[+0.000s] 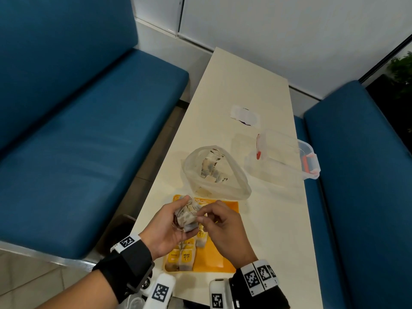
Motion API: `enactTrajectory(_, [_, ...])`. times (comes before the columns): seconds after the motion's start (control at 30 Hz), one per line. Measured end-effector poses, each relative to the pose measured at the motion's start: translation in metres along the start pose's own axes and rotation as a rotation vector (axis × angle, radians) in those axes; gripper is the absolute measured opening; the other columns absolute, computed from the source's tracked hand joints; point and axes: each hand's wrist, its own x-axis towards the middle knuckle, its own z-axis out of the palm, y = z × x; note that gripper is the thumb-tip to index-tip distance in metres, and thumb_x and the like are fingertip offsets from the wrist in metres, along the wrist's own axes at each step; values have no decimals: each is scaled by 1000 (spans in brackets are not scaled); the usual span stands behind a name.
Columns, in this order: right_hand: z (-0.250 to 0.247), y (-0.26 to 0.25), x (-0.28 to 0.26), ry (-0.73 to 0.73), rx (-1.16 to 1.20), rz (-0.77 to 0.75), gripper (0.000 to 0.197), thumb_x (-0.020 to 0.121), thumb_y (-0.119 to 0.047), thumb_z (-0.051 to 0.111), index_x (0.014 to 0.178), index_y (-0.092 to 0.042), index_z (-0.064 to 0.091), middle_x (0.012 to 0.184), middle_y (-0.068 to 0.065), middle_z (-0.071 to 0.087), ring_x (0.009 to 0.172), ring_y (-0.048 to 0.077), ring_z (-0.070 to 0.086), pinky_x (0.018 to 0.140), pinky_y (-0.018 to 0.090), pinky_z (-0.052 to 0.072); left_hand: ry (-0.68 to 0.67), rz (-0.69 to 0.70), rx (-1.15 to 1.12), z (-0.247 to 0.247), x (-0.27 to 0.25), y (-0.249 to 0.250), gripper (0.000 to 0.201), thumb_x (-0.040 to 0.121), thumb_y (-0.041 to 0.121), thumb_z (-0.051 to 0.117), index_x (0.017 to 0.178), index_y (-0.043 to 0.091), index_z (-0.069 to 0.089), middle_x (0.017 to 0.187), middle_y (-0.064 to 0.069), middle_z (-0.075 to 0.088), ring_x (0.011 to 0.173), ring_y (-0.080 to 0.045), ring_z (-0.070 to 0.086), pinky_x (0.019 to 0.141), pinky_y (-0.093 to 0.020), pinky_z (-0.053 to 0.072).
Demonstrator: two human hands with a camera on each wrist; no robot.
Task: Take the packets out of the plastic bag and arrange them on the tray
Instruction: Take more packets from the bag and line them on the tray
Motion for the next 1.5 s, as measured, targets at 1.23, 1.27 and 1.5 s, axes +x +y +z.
enactTrajectory(1.23, [-15, -6, -1, 125, 378, 294, 8, 86, -5, 73, 94, -3, 73, 71, -1, 69, 62, 5, 59, 54, 17, 43, 25, 201, -52, -10, -2, 4, 53, 80, -3, 72, 130, 1, 58, 118, -24, 69, 115, -37, 67, 84, -43, 63])
enactTrajectory(1.27, [-17, -7, -1, 102, 399, 308, 8, 87, -5, 72, 94, -1, 71, 69, 3, 66, 60, 8, 57, 52, 19, 41, 32, 207, -55, -11, -2, 6, 53, 79, -2, 73, 130, 0, 57, 114, -24, 69, 112, -37, 67, 81, -42, 64])
enactTrajectory(1.5, [-14, 26, -4, 37, 99, 423, 7, 95, -6, 61, 92, -12, 63, 68, 8, 70, 62, 23, 67, 48, 27, 45, 48, 247, -92, -13, -3, 15, 44, 82, -4, 70, 124, 5, 60, 95, -16, 73, 87, -24, 74, 79, -40, 64])
